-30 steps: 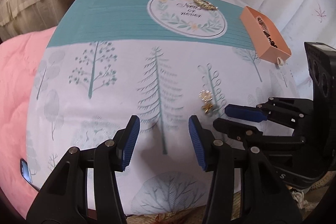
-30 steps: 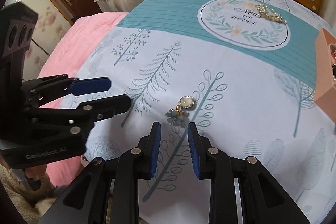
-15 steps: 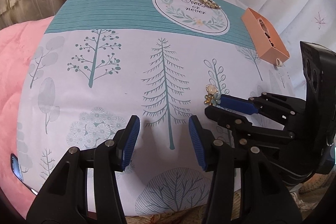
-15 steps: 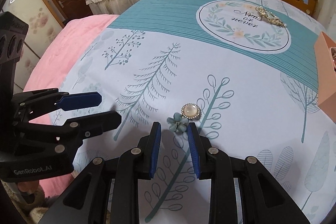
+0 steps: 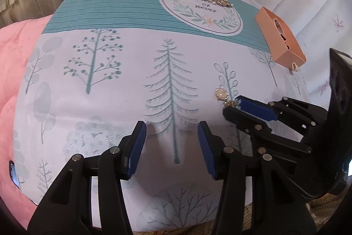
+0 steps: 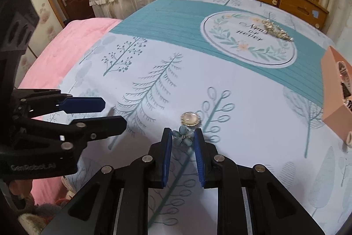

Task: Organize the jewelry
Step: 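Grasp the blue flower earring with the right tool while the left tool grasps the pearl stud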

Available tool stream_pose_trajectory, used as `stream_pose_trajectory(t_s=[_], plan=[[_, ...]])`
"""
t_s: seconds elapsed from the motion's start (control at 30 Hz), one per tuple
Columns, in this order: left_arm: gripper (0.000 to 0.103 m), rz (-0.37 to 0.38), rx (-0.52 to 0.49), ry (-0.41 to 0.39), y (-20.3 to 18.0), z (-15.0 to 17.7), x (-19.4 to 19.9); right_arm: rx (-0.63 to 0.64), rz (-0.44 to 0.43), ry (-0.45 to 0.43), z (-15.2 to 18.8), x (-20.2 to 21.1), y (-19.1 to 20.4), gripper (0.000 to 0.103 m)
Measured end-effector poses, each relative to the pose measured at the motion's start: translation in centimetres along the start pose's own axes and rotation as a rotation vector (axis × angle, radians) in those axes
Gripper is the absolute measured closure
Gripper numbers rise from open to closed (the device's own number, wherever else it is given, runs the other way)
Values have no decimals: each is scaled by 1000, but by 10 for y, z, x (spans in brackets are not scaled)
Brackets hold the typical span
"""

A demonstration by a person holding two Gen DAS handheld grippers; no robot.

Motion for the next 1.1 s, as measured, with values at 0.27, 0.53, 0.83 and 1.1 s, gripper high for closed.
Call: stream_pose_trajectory(t_s=[0.27,0.53,0.83,1.1], plan=[[58,21,-75,5,-37,-16,-17,-120,60,-44,0,24,-54,83],[58,7,-90,14,-61,-26,-41,-230,87,-77,9,42,-109,83],[78,-80,-135,-11,-73,-31,-48,-259,46,-71,17,37,-122,83],[86,-124,-166,-9,-79,-28,-48,-281,24,-79,21,41,-131,83]])
Point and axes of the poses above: each gripper's, at about its wrist camera, not at the fingertips, and x roughly against the way its jaws point, y to its left, z to its underside, the point moved 7 cm from there along -x, roughly the way its jaws point, and after that the axes turned 7 degrees about -y, right-handed, at the moved point
